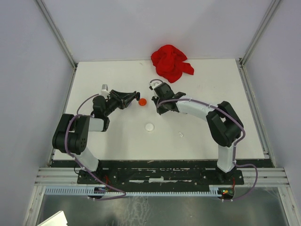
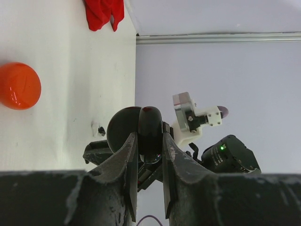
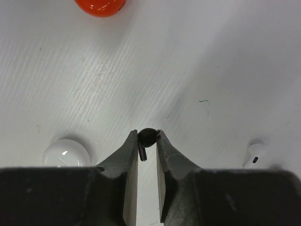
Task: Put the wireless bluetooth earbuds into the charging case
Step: Pick up the earbud from the center of the board.
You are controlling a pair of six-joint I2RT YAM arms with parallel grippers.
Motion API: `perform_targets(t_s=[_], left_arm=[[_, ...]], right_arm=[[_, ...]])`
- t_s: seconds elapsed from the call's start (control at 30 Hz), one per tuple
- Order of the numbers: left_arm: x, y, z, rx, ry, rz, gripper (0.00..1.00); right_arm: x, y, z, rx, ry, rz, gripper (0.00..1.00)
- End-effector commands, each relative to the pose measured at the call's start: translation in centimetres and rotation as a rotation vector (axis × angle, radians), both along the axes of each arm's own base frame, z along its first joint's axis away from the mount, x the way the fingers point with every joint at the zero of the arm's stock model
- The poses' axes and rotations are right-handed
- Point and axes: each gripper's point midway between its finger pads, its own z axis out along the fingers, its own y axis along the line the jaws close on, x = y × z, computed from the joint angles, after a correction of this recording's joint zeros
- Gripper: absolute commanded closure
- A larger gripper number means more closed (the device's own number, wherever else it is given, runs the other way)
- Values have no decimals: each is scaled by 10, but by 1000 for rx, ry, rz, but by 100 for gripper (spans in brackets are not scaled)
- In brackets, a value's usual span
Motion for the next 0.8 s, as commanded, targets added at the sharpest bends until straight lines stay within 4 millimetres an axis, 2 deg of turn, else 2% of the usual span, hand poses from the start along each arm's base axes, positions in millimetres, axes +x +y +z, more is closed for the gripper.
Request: perform_targets(t_s=[0.0,0.23,0.6,0.77], left_arm=[[0,0,16,-24,-53,-13,97],[1,-1,16,-40,-53,-21,97],[0,-3,13,-54,-37,-32,97],[0,-7,11,-83,-13,-38,97]], right_arm=[[16,9,49,125,-153,3,87],[23,13,95,271,-278,14,87],[20,26,142,439,-386,79,87],[16,37,169,555,-477,132,88]])
